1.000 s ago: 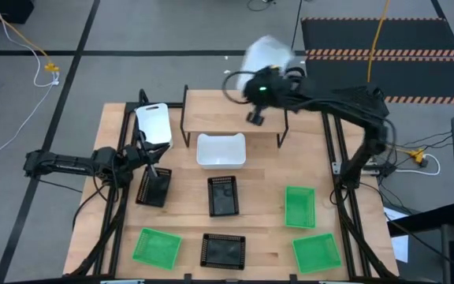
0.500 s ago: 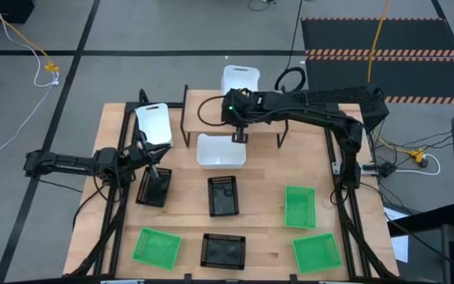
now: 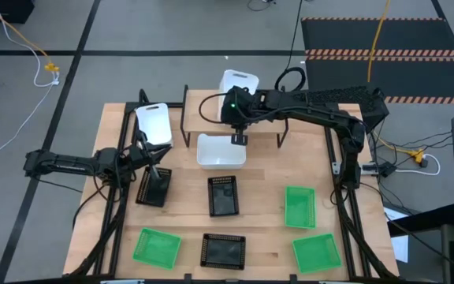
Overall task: Stack baskets on shelf by color
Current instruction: Put the right white bin on the shelf
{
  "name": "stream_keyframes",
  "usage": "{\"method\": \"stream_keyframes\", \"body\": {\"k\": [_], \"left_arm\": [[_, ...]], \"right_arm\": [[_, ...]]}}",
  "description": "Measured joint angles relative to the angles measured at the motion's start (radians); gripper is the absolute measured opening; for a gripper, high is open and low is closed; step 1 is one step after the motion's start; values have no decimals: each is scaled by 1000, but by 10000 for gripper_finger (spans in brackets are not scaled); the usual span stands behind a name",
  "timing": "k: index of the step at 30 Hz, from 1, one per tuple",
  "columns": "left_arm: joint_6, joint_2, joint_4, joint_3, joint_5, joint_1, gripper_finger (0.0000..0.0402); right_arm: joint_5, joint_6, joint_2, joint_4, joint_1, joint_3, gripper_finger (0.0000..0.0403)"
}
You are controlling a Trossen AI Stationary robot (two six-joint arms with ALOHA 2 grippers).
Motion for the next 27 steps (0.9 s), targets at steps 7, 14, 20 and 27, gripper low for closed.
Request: {"method": "stream_keyframes", "body": {"k": [7,14,20,27], "left_arm": [[-2,0,-14,0,0,0,35],[-4,0,-26,0,0,0,35],[-7,0,-26,0,0,0,35],[-8,0,-31,0,0,0,35]], "right_arm": [[-6,14,0,5,-1,0,24],[0,18,0,0,-4,0,53],[46,34,0,62,-3,0,67],[165,7,-23,91,0,-2,68]]}}
